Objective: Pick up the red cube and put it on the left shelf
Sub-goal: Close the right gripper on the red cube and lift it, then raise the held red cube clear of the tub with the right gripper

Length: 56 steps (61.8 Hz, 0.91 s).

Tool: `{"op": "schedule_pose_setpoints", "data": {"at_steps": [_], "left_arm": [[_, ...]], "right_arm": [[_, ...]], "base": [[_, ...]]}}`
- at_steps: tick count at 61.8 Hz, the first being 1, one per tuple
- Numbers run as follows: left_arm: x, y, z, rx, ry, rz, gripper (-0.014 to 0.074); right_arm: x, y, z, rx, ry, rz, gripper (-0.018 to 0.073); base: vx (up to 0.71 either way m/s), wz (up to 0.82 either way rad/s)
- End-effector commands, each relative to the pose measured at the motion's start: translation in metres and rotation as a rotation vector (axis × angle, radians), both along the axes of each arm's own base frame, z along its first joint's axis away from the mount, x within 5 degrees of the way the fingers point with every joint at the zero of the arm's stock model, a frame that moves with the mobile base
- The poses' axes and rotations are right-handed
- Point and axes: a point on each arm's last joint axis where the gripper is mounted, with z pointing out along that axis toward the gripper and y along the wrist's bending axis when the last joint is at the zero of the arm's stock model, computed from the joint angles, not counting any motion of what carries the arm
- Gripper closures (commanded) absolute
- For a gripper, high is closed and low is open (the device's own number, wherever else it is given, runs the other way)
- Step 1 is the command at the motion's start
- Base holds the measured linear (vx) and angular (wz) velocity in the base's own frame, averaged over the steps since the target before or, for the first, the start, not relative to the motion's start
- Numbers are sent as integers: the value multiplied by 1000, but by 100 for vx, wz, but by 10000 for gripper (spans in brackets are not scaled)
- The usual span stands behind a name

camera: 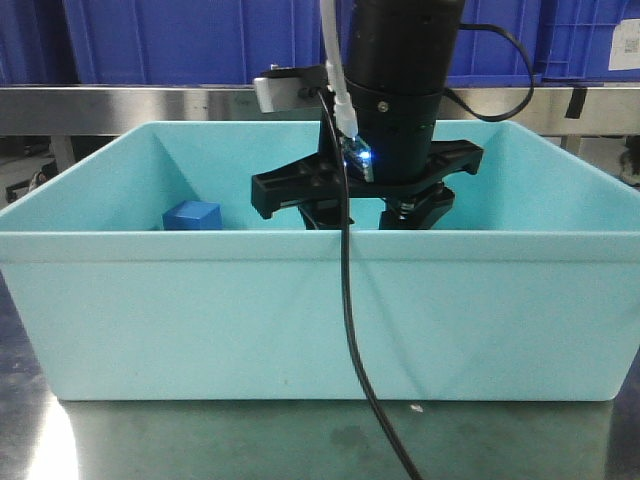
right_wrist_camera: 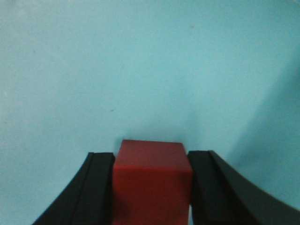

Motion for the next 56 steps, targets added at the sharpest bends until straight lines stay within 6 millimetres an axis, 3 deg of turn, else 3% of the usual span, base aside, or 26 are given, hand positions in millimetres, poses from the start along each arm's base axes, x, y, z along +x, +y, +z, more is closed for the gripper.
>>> {"op": "schedule_pose_setpoints", "data": {"at_steps": [1, 5, 14, 28, 38, 44, 56], "left_arm": [[0, 1, 1, -10, -80, 9, 496], [0, 1, 1, -10, -80, 9, 496], [0, 1, 1, -10, -80, 9, 495], [0, 1, 1, -10, -80, 9, 496], [0, 1, 1, -10, -80, 9, 496], [0, 1, 1, -10, -80, 9, 495], [0, 1, 1, -10, -80, 9, 495]], "right_arm": [[3, -3, 30, 48, -89, 2, 348], [2, -3, 31, 47, -87, 1, 393], [1, -4, 45, 68, -115, 1, 398], [-2, -25, 106, 180, -288, -34, 398], [-8, -69, 147, 216, -382, -125, 398], [-11, -103, 162, 194, -427, -198, 398], [-48, -161, 178, 119, -533, -296, 398]], "base": [[0, 0], [0, 0], [0, 0], [0, 0], [0, 0], [0, 0], [0, 0]]}}
